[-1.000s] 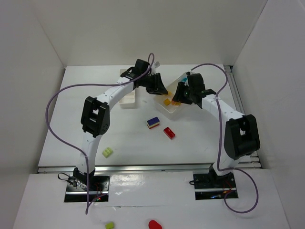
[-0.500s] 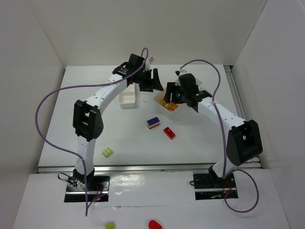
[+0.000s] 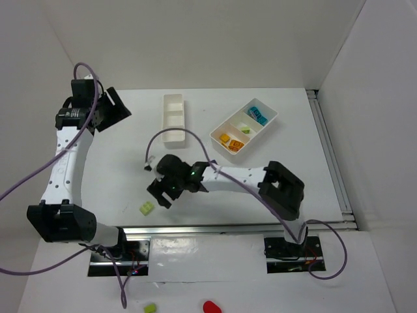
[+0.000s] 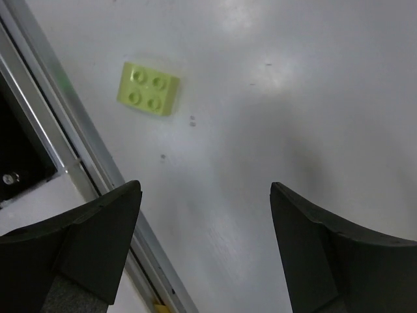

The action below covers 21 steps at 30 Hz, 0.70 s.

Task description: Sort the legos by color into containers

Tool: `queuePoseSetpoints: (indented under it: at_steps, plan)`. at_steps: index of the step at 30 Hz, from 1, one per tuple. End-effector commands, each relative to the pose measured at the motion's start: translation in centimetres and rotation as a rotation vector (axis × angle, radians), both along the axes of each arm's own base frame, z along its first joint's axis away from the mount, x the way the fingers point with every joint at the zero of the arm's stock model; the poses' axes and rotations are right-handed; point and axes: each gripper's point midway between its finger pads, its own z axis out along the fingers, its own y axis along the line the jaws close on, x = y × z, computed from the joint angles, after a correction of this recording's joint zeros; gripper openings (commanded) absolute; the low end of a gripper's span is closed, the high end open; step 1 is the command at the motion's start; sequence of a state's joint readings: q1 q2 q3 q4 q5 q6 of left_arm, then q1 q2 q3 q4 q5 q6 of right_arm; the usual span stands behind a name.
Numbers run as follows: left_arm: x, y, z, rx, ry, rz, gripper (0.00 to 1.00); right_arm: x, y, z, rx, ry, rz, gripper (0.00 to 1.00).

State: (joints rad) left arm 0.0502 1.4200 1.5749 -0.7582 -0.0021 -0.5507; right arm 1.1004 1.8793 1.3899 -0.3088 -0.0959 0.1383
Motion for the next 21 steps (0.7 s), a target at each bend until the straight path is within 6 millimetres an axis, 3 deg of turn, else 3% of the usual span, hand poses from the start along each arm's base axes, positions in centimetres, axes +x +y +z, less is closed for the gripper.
queuePoseSetpoints:
  at_steps: [1,2,3,5,6,10,16,21]
  plan:
    - [-1.7,1.7,-1.5,0.043,0.063,0.024,0.79,-1.5,2.4,-1.1,-0.052,-0.059,0.140,0.87]
    - [-1.9,1.5,-1.1,0.036,0.050,0.015,0.79,-2.1,3.5,-1.0,-0.053,-0.073,0.174,0.88]
    - [-2.0,1.8,-1.1,0.039,0.050,0.012,0.79,-2.1,3.7,-2.7,-0.096,-0.085,0.195,0.88]
    - [-2.3,2.7,-1.6,0.044,0.069,0.028,0.79,-2.2,4.8,-2.9,-0.098,-0.108,0.218,0.90]
    - [-2.3,2.5,-1.6,0.036,0.068,0.019,0.79,-1.9,4.6,-4.3,-0.129,-0.114,0.217,0.90]
    - [-2.3,2.8,-1.5,0.023,0.067,0.022,0.79,-1.2,5.5,-5.5,-0.127,-0.131,0.204,0.90]
    - [-2.4,2.8,-1.8,0.009,0.074,0.017,0.79,-0.2,6.9,-7.2,-0.135,-0.157,0.206,0.90]
    - [-2.5,2.4,-2.2,-0.005,0.081,0.002,0.79,0.1,8.6,-6.9,-0.082,-0.170,0.213,0.88]
